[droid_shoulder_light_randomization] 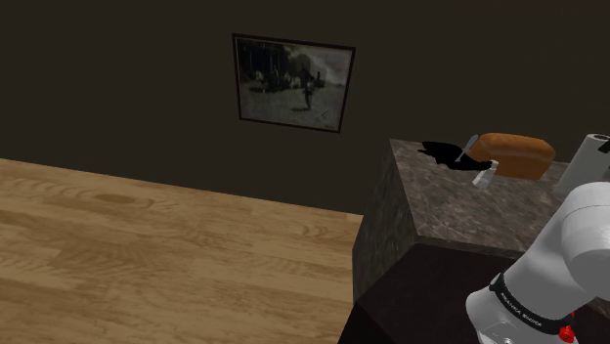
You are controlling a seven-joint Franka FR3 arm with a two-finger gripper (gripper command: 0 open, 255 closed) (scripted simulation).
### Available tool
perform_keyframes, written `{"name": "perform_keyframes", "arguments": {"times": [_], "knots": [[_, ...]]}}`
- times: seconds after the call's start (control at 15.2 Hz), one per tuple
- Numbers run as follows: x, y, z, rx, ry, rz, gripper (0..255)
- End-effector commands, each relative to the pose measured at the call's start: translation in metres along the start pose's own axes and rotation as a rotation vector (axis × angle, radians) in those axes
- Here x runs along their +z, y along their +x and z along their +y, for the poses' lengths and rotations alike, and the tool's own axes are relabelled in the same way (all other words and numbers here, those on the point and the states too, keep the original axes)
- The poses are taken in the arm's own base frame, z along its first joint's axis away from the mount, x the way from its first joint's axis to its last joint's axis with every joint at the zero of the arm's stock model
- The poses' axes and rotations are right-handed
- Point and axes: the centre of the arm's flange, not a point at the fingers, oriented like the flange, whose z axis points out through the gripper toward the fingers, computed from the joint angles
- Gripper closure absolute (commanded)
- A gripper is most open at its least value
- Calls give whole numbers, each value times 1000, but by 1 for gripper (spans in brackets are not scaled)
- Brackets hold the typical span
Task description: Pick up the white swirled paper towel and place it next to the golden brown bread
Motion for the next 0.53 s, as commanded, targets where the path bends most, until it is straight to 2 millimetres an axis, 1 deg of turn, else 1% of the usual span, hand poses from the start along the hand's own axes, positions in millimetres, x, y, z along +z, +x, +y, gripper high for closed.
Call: {"name": "perform_keyframes", "arguments": {"times": [0.0, 0.46], "knots": [[10, -1, -1, 0, 0, 0, 255], [46, -5, -4, 0, 0, 0, 255]]}}
